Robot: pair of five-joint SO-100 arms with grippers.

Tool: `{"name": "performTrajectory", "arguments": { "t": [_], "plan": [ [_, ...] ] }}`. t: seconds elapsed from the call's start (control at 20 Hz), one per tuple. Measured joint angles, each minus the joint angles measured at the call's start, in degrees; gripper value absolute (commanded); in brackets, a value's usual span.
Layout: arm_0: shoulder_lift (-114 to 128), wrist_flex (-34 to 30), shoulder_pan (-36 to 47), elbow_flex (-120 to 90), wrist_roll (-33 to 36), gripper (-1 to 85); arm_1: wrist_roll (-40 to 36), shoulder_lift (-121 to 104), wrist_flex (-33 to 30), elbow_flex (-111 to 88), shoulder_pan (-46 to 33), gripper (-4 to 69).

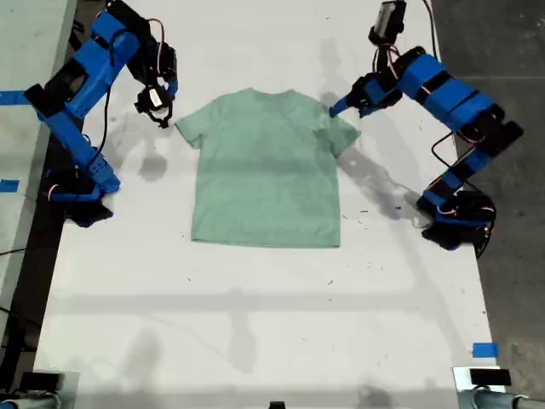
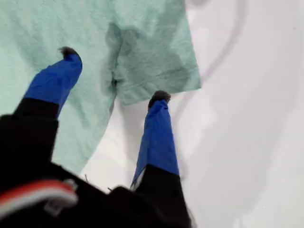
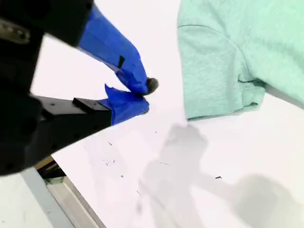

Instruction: Fold tshirt

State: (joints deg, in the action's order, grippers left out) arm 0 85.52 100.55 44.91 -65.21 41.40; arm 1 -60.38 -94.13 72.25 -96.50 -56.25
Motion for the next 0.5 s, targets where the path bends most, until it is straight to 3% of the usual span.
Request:
{"name": "performTrajectory", "arguments": {
  "t": [0.3, 0.5],
  "plan": [
    [0.0, -0.88, 0.0, -0.35, 0.0, 0.0, -4.75, 12.92, -15.73, -8.0, -3.52, 27.8],
    [-0.35, -1.14, 0.0, -0.62, 0.09, 0.0, -6.5, 17.14, -17.23, -5.54, -4.92, 7.0]
  ]
}}
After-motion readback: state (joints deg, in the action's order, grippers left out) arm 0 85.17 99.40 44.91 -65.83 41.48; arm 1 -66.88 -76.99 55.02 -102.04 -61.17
